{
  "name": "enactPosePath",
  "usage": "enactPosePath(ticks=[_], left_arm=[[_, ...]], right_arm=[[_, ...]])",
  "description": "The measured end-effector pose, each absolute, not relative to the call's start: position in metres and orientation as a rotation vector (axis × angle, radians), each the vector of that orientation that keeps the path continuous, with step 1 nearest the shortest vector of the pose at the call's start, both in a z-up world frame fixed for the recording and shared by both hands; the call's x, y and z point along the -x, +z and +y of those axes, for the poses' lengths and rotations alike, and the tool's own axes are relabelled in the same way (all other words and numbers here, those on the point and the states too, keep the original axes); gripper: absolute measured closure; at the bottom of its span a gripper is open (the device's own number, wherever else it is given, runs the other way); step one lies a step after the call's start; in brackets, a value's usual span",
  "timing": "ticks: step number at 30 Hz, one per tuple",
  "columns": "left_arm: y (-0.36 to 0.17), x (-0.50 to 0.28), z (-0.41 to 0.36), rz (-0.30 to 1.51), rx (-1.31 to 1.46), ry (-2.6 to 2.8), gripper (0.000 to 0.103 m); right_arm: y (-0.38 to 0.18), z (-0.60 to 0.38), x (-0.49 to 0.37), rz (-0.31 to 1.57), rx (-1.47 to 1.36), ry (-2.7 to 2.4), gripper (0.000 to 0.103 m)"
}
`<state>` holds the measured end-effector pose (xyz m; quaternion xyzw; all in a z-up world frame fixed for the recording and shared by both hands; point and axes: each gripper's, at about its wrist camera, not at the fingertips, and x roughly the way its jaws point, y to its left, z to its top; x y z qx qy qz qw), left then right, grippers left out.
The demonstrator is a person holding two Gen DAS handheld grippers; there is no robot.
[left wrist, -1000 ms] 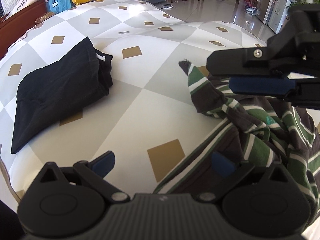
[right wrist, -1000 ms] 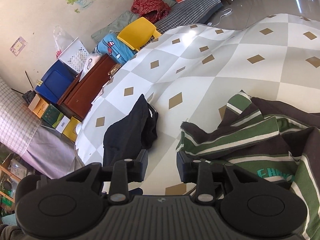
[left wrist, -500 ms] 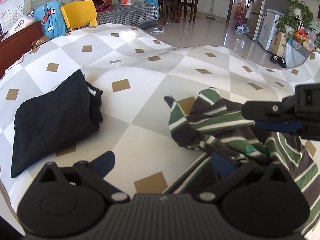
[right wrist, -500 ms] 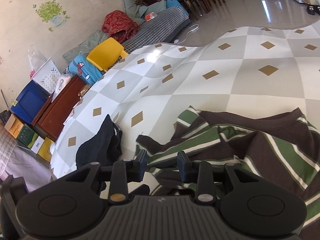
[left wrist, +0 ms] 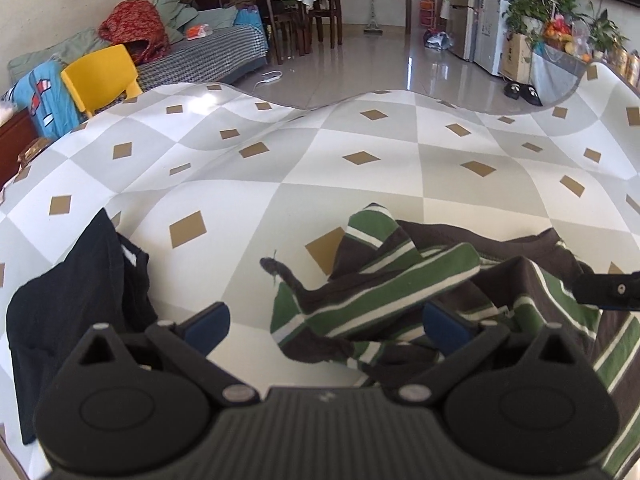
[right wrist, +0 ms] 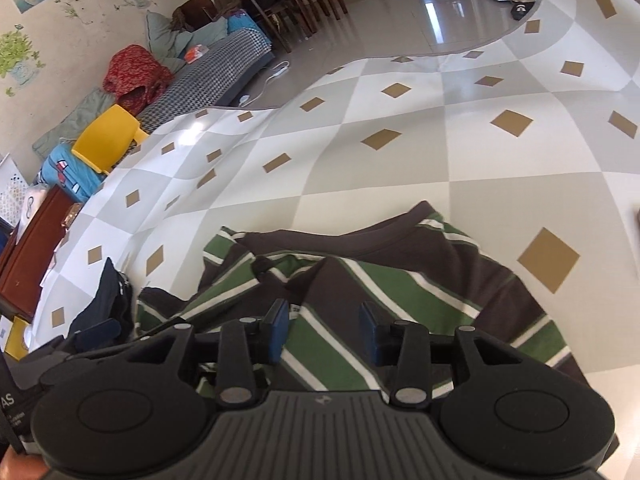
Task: Fold clothes
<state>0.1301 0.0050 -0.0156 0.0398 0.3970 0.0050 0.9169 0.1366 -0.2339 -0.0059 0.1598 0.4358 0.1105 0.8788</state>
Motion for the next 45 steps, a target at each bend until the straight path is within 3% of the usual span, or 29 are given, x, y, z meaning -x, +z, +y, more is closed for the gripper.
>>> enactPosePath(ticks=[8, 20, 25, 29, 32, 37, 39, 45], left_arm=[[-0.022, -0.151, -0.013, 0.845, -0.198, -0.073, 0.000], [-0.045, -0.164, -0.009, 0.893, -0.220, -0.075, 0.000], [-0.048, -0.166, 0.000, 0.906, -0.188, -0.055, 0.000], [-0.050, -0.170, 0.009, 0.915, -0.162, -0.005, 0.000], [-0.052, -0.174, 0.017, 0.925, -0.135, 0.027, 0.004], [-0.050, -0.177, 0.032, 0.922, -0.081, 0.089, 0.011], [-0.049, -0.180, 0.037, 0.917, -0.070, 0.115, 0.013], [-0.054, -0.187, 0.056, 0.927, -0.089, 0.226, 0.015]], right_arm=[[-0.016, -0.253, -0.140, 0.951, -0.161, 0.163, 0.061], [-0.047, -0.281, -0.162, 0.999, -0.117, 0.009, 0.060], [-0.052, -0.269, -0.160, 0.980, -0.060, 0.015, 0.050], [-0.054, -0.262, -0.160, 0.968, -0.013, 0.016, 0.050], [-0.054, -0.258, -0.161, 0.962, 0.025, 0.014, 0.057], [-0.055, -0.252, -0.163, 0.951, 0.089, 0.012, 0.085], [-0.055, -0.250, -0.163, 0.947, 0.115, 0.010, 0.092], [-0.056, -0.253, -0.169, 0.941, 0.162, -0.040, 0.094]])
